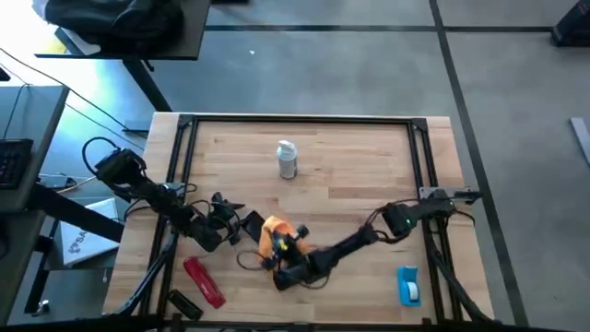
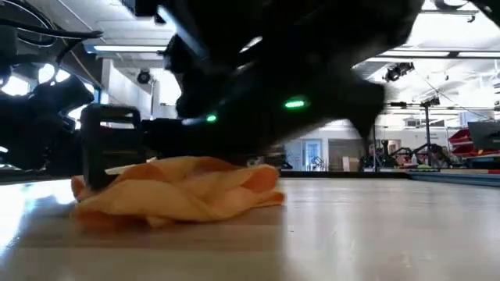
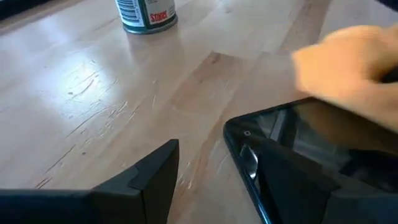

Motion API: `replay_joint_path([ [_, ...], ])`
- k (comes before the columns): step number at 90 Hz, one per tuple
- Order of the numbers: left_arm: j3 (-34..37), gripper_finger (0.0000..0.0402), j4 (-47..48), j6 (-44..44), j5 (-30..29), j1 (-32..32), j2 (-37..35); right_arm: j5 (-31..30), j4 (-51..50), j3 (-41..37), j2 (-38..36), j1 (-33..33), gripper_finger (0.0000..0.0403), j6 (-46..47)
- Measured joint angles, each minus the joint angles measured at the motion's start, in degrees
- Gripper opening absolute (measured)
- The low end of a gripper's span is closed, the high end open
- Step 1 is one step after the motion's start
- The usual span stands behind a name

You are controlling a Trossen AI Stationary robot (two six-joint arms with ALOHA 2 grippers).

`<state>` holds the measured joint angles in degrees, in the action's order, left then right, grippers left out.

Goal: Apply microfiber cloth
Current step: Wipe the front and back of the cellphone with the yellow microfiber cloth

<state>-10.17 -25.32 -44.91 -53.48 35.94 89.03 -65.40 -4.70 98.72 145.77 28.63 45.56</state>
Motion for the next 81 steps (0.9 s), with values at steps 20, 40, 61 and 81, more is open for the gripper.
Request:
replay_joint_path([
  [20, 0.07, 0.0204, 0.22, -0.01, -0.22, 0.00, 0.00, -0.20, -14.48, -0.31, -2.77, 5.07, 0.0000, 9.92],
  [40, 0.07, 0.0204, 0.10, 0.02, -0.35, 0.00, 0.00, -6.39, -10.08, -0.24, -5.85, 2.52, 0.0000, 1.77],
  [61, 0.09, 0.0204, -0.11, 0.04, -0.39, 0.00, 0.00, 13.16, 24.47, -0.31, -1.15, -7.46, 0.0000, -27.68],
  [81, 0.10, 0.0204, 0.10, 0.02, -0.42, 0.00, 0.00, 19.94, 29.10, -0.16, 1.86, -10.68, 0.0000, -28.88],
])
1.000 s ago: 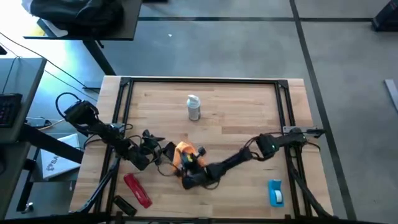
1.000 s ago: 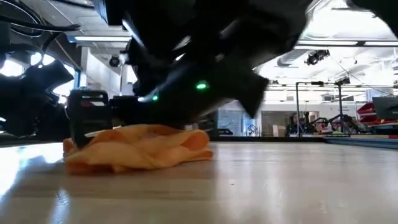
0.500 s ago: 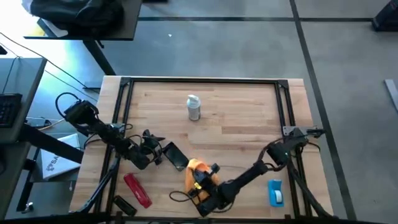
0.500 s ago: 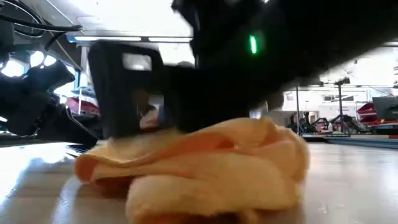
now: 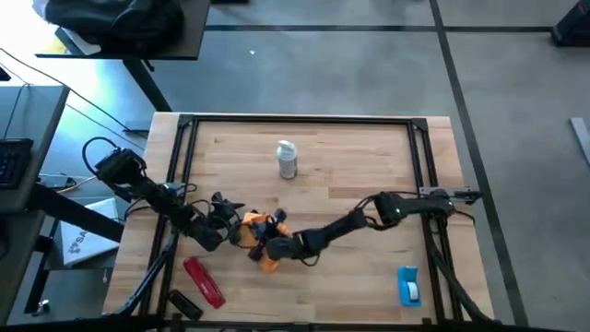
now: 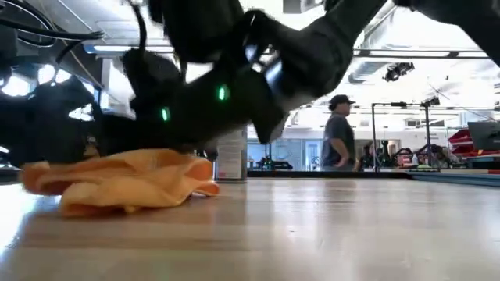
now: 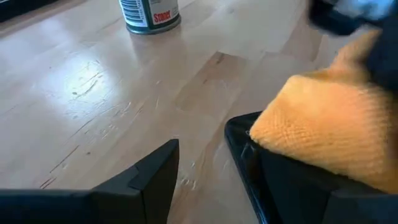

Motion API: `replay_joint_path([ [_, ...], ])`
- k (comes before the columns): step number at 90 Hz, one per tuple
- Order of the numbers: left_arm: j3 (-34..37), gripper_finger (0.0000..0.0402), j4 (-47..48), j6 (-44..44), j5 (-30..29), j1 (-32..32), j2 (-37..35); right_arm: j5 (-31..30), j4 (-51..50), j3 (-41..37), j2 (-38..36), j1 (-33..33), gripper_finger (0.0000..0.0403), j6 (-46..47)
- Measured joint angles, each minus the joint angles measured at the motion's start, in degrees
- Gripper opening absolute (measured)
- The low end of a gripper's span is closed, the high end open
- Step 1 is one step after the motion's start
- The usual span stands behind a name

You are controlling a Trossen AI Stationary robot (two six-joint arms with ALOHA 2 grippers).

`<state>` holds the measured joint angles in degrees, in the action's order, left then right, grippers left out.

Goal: Apply microfiber cloth
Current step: Wipe the front and back of the cellphone with the yellow microfiber cloth

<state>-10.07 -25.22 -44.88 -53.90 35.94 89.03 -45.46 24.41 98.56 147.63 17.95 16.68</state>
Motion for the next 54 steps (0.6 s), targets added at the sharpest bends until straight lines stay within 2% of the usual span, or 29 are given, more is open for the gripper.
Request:
replay_joint_path([
  [23, -0.08, 0.0204, 0.26, 0.00, 0.49, 0.04, 0.00, -10.29, -7.65, 0.09, -0.09, 7.68, 0.0000, 7.78],
  [42, -0.02, 0.0204, 0.55, -0.04, 0.10, 0.00, 0.00, -10.98, -15.00, 0.07, -0.10, 14.90, 0.0000, 21.37],
  [48, -0.02, 0.0204, 0.60, -0.06, -0.10, 0.00, 0.00, -11.26, -15.39, 0.07, -0.52, 16.57, 0.0000, 21.85],
  [54, -0.02, 0.0204, 0.60, -0.07, -0.08, 0.00, 0.00, -14.07, -15.36, -0.01, -0.87, 17.85, 0.0000, 19.40],
])
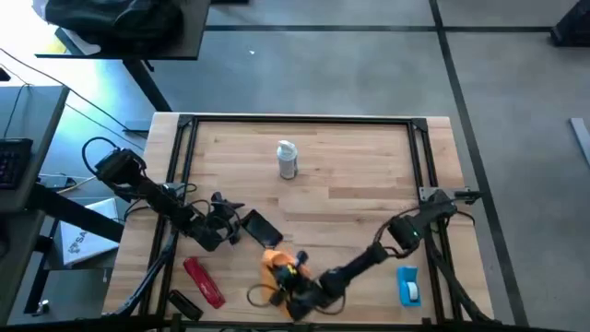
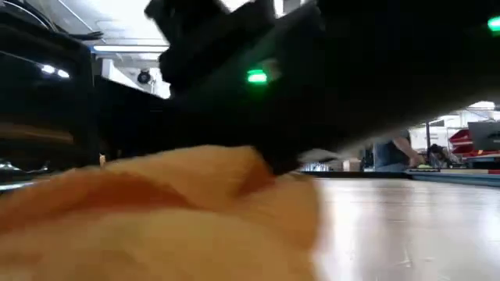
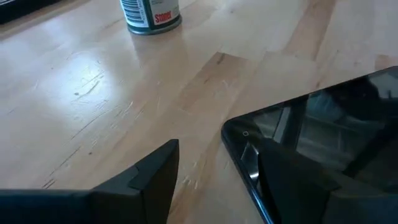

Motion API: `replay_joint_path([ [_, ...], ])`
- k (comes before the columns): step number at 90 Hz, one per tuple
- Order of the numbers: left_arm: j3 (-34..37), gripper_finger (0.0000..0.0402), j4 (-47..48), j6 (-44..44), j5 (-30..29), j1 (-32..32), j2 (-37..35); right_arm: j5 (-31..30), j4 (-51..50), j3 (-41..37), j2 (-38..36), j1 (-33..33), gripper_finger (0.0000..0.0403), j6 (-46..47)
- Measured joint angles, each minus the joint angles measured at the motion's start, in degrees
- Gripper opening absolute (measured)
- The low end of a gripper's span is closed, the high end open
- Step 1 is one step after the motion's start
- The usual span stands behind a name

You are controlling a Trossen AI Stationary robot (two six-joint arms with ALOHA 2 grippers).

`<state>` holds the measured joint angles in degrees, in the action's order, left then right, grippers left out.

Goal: Apply microfiber cloth
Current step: Wipe the front and back of the cellphone with the yellow microfiber cloth

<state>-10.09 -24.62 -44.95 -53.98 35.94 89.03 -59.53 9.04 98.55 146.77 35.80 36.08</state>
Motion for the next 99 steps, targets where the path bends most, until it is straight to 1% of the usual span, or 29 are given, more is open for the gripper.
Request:
replay_joint_path([
  [8, 0.00, 0.0204, -0.14, 0.04, 0.03, 0.00, 0.00, -4.58, -0.49, -0.16, -1.58, 0.26, 0.0000, -5.66],
  [14, 0.02, 0.0204, -0.26, 0.03, 0.04, 0.00, 0.00, -7.36, -0.40, -0.15, -3.37, -1.38, 0.0000, -10.84],
  [21, 0.02, 0.0204, -0.36, 0.04, 0.09, 0.00, 0.00, -7.15, 0.49, 0.04, -4.77, -5.33, 0.0000, -15.11],
  [27, 0.02, 0.0204, -0.43, 0.04, 0.08, 0.00, 0.00, -2.64, 1.48, 0.03, -4.77, -9.23, 0.0000, -16.55],
  [40, 0.02, 0.0204, -0.42, 0.11, -0.04, 0.02, 0.02, 11.63, 4.30, -0.05, -2.93, -17.22, 0.0000, -17.02],
  [45, 0.02, 0.0204, -0.42, 0.13, -0.04, 0.00, 0.02, 15.17, 5.73, -0.05, -1.90, -19.29, 0.0000, -16.50],
  [50, 0.05, 0.0204, -0.26, 0.17, -0.57, 0.00, 0.00, 17.29, 6.62, 0.00, -1.47, -20.10, 0.0000, -15.58],
  [54, 0.02, 0.0204, -0.06, 0.15, -0.58, 0.02, 0.00, 18.50, 6.51, 0.02, -1.47, -19.95, 0.0000, -15.50],
  [59, -0.02, 0.0204, -0.02, 0.15, -0.08, 0.04, 0.00, 18.44, 5.29, 0.02, -1.47, -18.96, 0.0000, -15.86],
  [67, -0.09, 0.0204, -0.02, 0.11, 0.69, 0.05, 0.00, 15.82, 2.78, 0.13, -1.47, -16.18, 0.0000, -16.05],
  [72, -0.09, 0.0204, -0.02, 0.11, 1.26, 0.07, 0.00, 13.86, 0.73, 0.16, -1.53, -14.15, 0.0000, -14.61],
  [78, -0.11, 0.0204, 0.06, 0.13, 1.67, 0.07, 0.00, 12.12, -3.03, 0.24, -1.64, -11.70, 0.0000, -10.44],
  [89, -0.11, 0.0204, 0.43, 0.10, 1.65, 0.07, 0.00, 8.46, -9.57, 0.24, -1.71, -6.74, 0.0000, 0.95],
  [94, -0.11, 0.0204, 0.48, 0.11, 1.60, 0.07, 0.00, 7.50, -11.05, 0.21, -1.68, -4.36, 0.0000, 4.56],
  [97, -0.09, 0.0204, 0.85, 0.13, 1.12, 0.07, 0.00, 8.14, -11.67, 0.17, -1.62, -2.87, 0.0000, 5.99],
  [99, 0.00, 0.0204, 0.90, 0.12, 0.75, 0.03, 0.00, 6.28, -11.25, 0.14, -1.40, -1.78, 0.0000, 6.60],
])
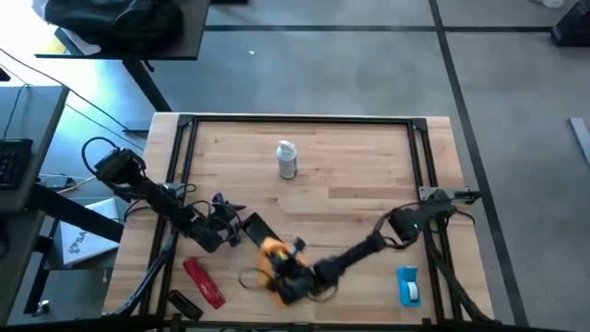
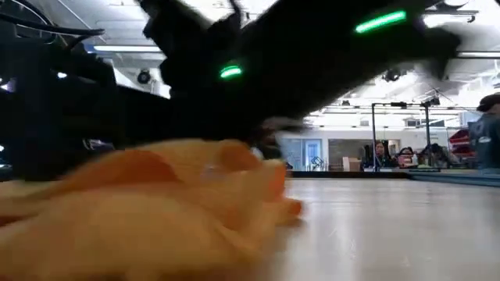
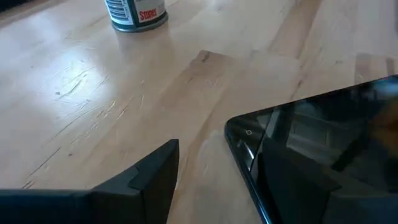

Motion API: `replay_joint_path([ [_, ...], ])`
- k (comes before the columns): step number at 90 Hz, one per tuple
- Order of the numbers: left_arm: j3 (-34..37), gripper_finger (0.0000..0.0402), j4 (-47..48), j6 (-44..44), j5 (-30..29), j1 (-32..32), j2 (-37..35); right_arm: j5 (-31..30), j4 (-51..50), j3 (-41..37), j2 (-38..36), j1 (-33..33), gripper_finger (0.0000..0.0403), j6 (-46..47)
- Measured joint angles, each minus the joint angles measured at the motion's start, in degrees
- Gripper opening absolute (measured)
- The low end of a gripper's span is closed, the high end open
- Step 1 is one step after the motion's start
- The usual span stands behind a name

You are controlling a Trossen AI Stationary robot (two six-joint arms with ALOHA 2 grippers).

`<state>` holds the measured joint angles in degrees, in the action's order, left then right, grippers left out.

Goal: Apply microfiber cloth
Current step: Wipe the front and back of the cellphone with the yellow microfiber cloth

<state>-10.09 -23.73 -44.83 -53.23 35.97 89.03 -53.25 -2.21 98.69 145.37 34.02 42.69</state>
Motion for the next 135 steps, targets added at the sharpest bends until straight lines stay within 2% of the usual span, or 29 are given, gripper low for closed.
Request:
replay_joint_path([
  [9, -0.02, 0.0204, 0.00, -0.05, -0.70, -0.03, -0.02, -3.62, -0.87, 0.85, -0.25, 3.04, 0.0000, 0.34],
  [15, 0.01, 0.0204, 0.00, -0.05, -0.60, -0.03, -0.02, -8.39, -1.59, 1.74, -0.18, 3.93, 0.0000, -2.50],
  [22, 0.00, 0.0204, -0.04, -0.05, -0.68, -0.03, -0.04, -13.08, -1.35, 3.12, -0.53, 3.20, 0.0000, -8.30],
  [28, 0.00, 0.0204, -0.02, -0.03, -0.64, -0.03, -0.04, -14.40, -0.61, 4.17, -1.13, 0.74, 0.0000, -12.57],
  [33, 0.00, 0.0204, -0.04, -0.03, -0.59, -0.03, -0.04, -13.48, -0.34, 4.68, -1.26, -1.85, 0.0000, -14.36],
  [52, 0.00, 0.0204, -0.04, 1.39, -0.24, -0.03, -0.04, -1.40, 3.64, 4.61, -1.09, -12.06, 0.0000, -18.20],
  [65, -0.02, 0.0204, 0.00, 2.59, -0.24, -0.03, -0.04, 3.13, 3.20, 4.66, -1.17, -14.99, 0.0000, -21.62],
  [75, -0.02, 0.0204, 0.19, 3.90, -0.14, -0.01, -0.04, 2.66, -6.22, 4.80, -1.41, -13.48, 0.0000, -16.65],
  [93, -0.19, 0.0204, 2.31, 4.44, 0.12, 0.04, -0.08, -1.60, -28.64, 4.83, -4.01, -7.92, 0.0000, 1.04],
  [104, -0.07, 0.0204, 2.68, 5.36, -1.16, 0.04, -0.07, -0.97, -37.63, 4.58, -7.62, -4.97, 0.0000, 3.53],
  [111, -0.34, 0.0204, 1.60, 8.10, -1.23, 0.06, -1.01, -4.08, -38.87, 4.62, -10.55, -4.45, 0.0000, 2.00],
  [120, -1.47, 0.0204, 1.32, 13.48, -0.38, 0.04, -3.07, -8.23, -34.87, 4.79, -12.25, -5.66, 0.0000, -4.17],
  [128, -3.47, 0.0204, 0.91, 18.54, -0.87, 0.06, -6.32, -7.10, -28.22, 4.67, -11.99, -7.26, 0.0000, -12.95],
  [135, -5.53, 0.0204, 0.71, 23.31, -0.62, 0.66, -9.63, -2.80, -21.96, 4.66, -11.74, -8.61, 0.0000, -20.91],
])
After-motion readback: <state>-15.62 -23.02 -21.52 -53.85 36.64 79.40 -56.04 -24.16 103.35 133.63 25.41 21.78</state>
